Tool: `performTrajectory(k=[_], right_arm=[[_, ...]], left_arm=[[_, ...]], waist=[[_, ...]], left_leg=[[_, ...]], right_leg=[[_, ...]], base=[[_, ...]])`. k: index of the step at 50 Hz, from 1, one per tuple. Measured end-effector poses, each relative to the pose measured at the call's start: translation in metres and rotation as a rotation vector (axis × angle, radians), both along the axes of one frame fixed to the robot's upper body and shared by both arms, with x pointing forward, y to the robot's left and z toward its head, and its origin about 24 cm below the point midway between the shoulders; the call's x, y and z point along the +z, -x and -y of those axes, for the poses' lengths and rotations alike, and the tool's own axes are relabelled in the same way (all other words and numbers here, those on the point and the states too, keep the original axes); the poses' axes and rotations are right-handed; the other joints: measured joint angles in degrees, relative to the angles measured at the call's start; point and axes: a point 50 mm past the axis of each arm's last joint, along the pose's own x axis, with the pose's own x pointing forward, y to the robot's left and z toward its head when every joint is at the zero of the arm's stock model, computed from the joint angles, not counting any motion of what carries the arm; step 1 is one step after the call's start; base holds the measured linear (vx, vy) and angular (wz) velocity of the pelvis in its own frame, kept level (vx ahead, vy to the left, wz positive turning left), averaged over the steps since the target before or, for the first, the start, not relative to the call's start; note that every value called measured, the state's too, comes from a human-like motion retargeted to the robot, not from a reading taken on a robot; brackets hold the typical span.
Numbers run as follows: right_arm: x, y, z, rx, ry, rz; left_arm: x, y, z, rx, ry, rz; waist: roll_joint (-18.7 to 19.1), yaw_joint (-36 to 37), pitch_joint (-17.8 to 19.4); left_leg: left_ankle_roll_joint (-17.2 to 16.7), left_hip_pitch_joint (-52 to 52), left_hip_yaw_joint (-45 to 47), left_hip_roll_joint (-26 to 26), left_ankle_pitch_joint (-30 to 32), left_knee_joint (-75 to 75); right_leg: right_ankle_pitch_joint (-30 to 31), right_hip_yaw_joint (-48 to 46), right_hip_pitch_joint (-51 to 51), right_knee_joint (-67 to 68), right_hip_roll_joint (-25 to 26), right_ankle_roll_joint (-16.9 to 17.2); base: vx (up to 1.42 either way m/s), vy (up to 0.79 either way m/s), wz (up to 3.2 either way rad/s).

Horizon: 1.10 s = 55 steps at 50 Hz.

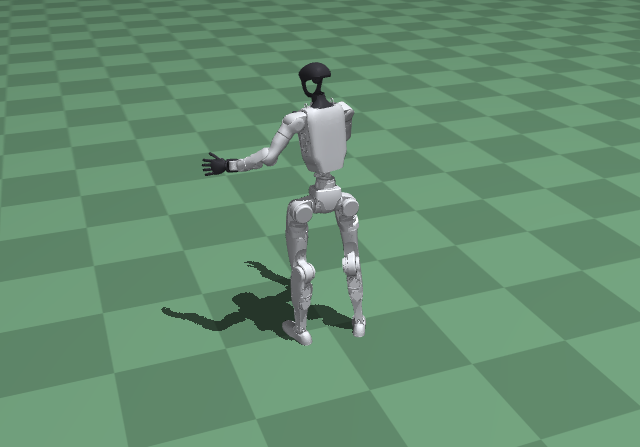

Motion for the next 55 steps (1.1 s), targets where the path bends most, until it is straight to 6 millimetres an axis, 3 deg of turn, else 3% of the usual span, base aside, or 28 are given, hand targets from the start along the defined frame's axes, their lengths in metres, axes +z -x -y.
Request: performTrajectory(k=[4,8,15,20,27,34,41,55], right_arm=[[-0.001,-0.001,-0.002,0.021,0.022,-0.022],[0.002,-0.005,-0.005,0.040,0.049,-0.034],[0.012,-0.014,-0.014,0.072,0.108,-0.047],[0.017,-0.019,-0.021,0.085,0.136,-0.036],[0.023,-0.021,-0.033,0.111,0.150,0.007],[0.029,-0.021,-0.042,0.128,0.137,0.047],[0.030,-0.021,-0.045,0.136,0.133,0.056],[0.023,-0.020,-0.044,0.127,0.121,0.034]], left_arm=[[0.074,-0.034,-0.008,-0.018,-0.154,0.135],[0.148,-0.061,0.006,-0.073,-0.344,0.241],[0.254,-0.090,0.073,-0.234,-0.783,0.335],[0.296,-0.099,0.133,-0.309,-1.223,0.312],[0.306,-0.103,0.207,-0.355,-1.841,0.273],[0.287,-0.105,0.253,-0.446,-2.201,0.269],[0.270,-0.108,0.266,-0.510,-2.350,0.218],[0.261,-0.114,0.264,-0.507,-2.313,0.207]], waist=[[1.24,-2.44,-0.98],[2.51,-4.75,-1.76],[4.22,-7.84,-2.23],[4.87,-9.56,-2.21],[5.30,-11.82,-2.06],[5.16,-13.68,-1.39],[5.07,-15.15,-0.81],[5.26,-16.09,-0.28]], left_leg=[[-0.04,0.24,-0.10,0.08,0.14,0.04],[-0.07,0.50,-0.15,0.11,0.28,0.08],[-0.15,0.90,0.15,0.16,0.39,0.30],[-0.22,1.02,0.63,0.23,0.41,0.47],[-0.25,0.92,1.37,0.35,0.47,0.57],[-0.23,0.86,2.09,0.46,0.57,0.55],[-0.23,0.83,2.55,0.51,0.67,0.53],[-0.32,0.92,2.51,0.39,0.89,0.42]], right_leg=[[-0.10,-0.08,0.30,0.06,0.06,-0.15],[-0.16,-0.12,0.59,0.12,0.07,-0.29],[-0.13,0.23,0.85,0.25,0.06,-0.36],[-0.01,0.74,0.76,0.26,0.09,-0.25],[0.30,1.54,0.32,0.08,0.23,-0.05],[0.64,2.30,-0.10,-0.16,0.39,0.09],[0.87,2.79,-0.38,-0.28,0.47,0.20],[0.92,2.86,-0.32,-0.30,0.37,0.20]], base=[[0.00,0.00,0.00],[-0.05,-0.01,0.00],[-0.05,0.00,-0.05],[-0.05,0.00,-0.09],[-0.01,0.00,-0.01],[0.00,0.00,0.00],[0.00,0.00,0.00],[0.00,0.00,0.00]])
